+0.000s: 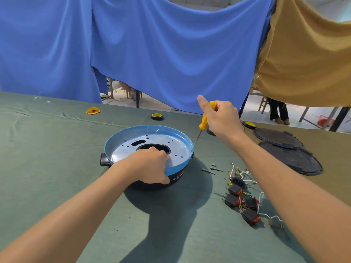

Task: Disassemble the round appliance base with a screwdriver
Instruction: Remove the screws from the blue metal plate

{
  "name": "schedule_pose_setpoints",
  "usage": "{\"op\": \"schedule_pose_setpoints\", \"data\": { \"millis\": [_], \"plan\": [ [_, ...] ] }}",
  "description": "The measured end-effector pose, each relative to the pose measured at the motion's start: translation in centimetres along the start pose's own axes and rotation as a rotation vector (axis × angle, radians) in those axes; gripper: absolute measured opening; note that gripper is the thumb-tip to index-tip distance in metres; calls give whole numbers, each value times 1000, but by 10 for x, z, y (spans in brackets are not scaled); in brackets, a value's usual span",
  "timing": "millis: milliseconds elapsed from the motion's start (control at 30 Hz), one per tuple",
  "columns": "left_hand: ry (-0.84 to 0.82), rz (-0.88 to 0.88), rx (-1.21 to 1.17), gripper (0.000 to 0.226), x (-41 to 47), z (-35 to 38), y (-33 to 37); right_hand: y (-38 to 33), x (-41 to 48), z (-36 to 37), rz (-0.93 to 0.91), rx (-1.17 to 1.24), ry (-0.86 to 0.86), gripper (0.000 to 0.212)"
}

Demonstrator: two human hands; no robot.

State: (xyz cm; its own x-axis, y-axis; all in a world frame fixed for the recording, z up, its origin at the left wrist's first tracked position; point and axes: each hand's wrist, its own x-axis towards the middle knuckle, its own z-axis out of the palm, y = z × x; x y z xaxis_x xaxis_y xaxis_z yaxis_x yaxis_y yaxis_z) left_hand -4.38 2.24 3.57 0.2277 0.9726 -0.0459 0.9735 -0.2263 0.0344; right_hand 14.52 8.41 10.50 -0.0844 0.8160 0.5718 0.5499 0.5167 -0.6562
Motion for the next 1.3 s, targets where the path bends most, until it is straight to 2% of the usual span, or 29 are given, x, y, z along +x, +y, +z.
{"op": "schedule_pose_setpoints", "data": {
  "millis": [133,333,567,733,867,1033,1200,1300],
  "plan": [
    [88,7,133,43,-3,11,12,2,6,10,0,53,-45,72],
    [166,-81,132,37,-2,17,35,13,7,27,-62,-27,-160,72],
    [163,-91,39,31,1,11,33,20,9,38,-89,-103,-158,72],
    [161,-72,-11,29,3,8,30,19,11,41,-146,-147,-190,64],
    [125,-88,-50,38,6,2,26,16,10,45,-171,-197,-251,58],
    [89,-87,-75,35,10,1,24,22,3,52,-92,-214,-366,57],
    [88,-112,-99,32,12,-7,19,14,13,45,-103,-162,-311,58],
    [75,-95,-64,23,11,-4,21,16,10,50,-49,-195,-399,53]
  ]
}}
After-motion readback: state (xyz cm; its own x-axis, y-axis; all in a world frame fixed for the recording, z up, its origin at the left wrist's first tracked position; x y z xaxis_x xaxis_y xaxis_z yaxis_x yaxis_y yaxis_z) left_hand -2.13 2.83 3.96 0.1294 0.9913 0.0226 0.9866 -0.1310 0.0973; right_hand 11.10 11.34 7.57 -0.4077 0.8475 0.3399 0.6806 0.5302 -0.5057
